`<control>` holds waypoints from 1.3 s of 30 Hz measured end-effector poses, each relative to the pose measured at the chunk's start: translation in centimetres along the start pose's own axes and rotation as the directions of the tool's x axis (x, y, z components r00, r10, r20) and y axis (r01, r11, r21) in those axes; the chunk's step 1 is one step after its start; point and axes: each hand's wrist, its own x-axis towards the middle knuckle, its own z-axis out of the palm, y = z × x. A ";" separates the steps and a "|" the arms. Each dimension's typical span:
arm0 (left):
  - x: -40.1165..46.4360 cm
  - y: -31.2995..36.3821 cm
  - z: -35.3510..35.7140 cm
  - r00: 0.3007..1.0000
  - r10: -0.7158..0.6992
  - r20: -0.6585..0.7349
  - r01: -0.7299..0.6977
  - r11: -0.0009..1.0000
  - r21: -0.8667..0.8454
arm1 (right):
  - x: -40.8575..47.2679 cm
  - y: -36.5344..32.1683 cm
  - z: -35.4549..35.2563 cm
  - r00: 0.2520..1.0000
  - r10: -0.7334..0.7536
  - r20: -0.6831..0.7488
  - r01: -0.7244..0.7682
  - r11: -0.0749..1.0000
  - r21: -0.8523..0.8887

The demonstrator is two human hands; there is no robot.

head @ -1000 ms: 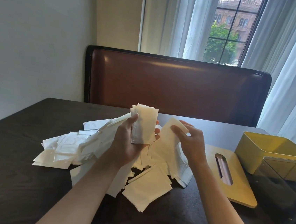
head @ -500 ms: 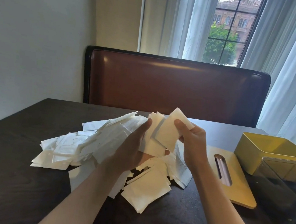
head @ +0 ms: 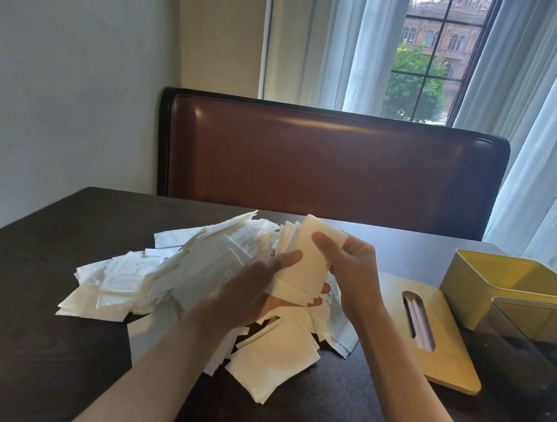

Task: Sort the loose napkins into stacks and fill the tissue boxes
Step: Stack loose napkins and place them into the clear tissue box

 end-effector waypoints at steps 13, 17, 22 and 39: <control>0.7 0.2 -1.9 0.944 -0.002 -0.330 -0.127 0.921 -0.369 | 2.7 2.3 -2.2 0.984 0.166 0.062 -0.140 0.941 -0.307; 0.5 0.5 -2.3 0.948 -0.011 -0.317 -0.141 0.880 -0.454 | 3.3 2.7 -2.4 0.964 0.203 0.174 -0.127 0.920 -0.371; 0.4 0.5 -1.8 0.932 0.046 -0.360 -0.187 0.910 -0.370 | 3.5 3.0 -2.9 0.964 0.140 0.226 -0.041 0.918 -0.395; 0.1 -0.3 -2.9 0.940 0.073 -0.332 -0.192 0.921 -0.340 | 4.0 -0.8 -3.1 0.960 0.005 0.279 -0.012 1.000 0.024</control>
